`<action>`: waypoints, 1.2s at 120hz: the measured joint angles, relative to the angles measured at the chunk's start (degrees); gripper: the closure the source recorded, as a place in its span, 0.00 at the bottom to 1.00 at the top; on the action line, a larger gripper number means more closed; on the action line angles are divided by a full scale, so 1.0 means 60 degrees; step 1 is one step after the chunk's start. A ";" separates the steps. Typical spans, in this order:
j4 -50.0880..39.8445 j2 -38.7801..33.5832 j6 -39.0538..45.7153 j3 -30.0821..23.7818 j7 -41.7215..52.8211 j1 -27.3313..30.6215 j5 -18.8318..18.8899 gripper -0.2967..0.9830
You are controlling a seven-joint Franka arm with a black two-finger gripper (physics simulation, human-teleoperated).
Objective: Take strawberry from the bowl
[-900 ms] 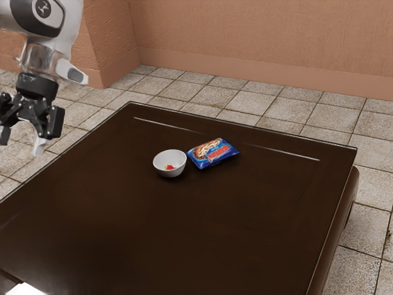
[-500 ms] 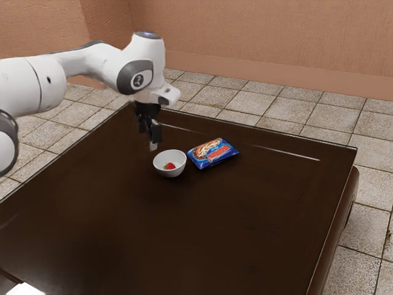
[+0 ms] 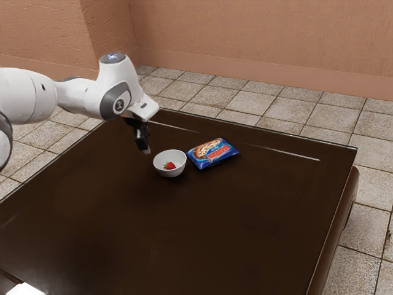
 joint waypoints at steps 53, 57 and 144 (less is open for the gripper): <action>0.1207 0.1589 0.1273 0.0074 0.2354 -0.0395 -0.1016 0.63; 0.1795 0.1835 0.0943 0.0215 0.2469 -0.0581 -0.1087 0.64; 0.5287 0.3915 -0.4813 0.0796 0.3823 -0.0841 -0.2363 0.38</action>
